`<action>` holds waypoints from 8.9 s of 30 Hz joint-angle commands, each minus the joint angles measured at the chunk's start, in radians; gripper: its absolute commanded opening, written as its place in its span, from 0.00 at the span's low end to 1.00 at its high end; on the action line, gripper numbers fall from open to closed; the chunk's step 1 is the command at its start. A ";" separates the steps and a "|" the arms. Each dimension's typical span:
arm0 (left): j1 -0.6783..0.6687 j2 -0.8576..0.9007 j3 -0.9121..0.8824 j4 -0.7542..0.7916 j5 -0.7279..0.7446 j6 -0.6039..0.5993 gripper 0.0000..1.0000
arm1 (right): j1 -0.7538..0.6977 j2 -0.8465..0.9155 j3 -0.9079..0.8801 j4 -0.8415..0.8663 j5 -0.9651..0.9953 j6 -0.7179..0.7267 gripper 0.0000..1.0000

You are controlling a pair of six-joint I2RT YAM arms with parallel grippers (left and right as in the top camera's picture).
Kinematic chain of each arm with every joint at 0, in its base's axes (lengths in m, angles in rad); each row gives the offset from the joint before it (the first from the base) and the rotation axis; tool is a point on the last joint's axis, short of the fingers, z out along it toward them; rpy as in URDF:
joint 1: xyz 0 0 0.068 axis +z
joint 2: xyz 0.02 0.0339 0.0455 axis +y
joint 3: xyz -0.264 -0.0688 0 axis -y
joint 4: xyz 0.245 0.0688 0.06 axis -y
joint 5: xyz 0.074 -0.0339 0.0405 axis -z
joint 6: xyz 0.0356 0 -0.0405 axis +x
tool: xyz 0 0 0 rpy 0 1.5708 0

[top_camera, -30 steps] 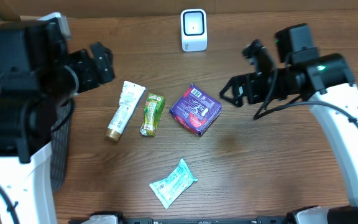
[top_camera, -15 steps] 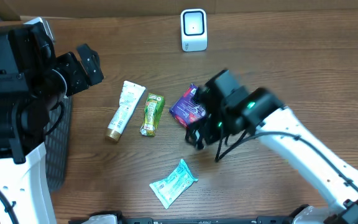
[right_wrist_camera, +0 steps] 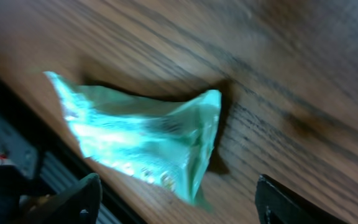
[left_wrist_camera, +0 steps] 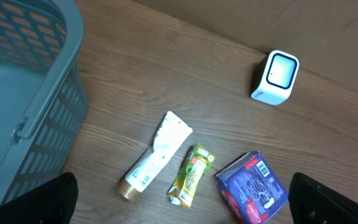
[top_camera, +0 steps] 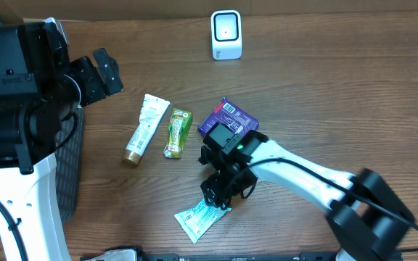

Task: Scan the item barcode

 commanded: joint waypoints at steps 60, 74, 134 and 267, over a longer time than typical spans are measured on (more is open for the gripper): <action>0.004 0.006 0.014 0.001 -0.005 0.011 1.00 | -0.311 0.047 0.353 -0.003 0.226 -0.063 0.80; 0.004 0.015 0.014 0.008 -0.009 0.011 1.00 | -0.412 0.049 0.287 0.018 0.236 0.402 0.80; 0.004 0.015 0.014 0.008 -0.009 0.011 0.99 | -0.621 -0.153 0.115 0.341 -0.319 0.126 0.09; 0.004 0.028 0.013 0.000 -0.009 0.011 1.00 | -0.647 -0.133 0.952 -0.526 0.601 0.403 0.04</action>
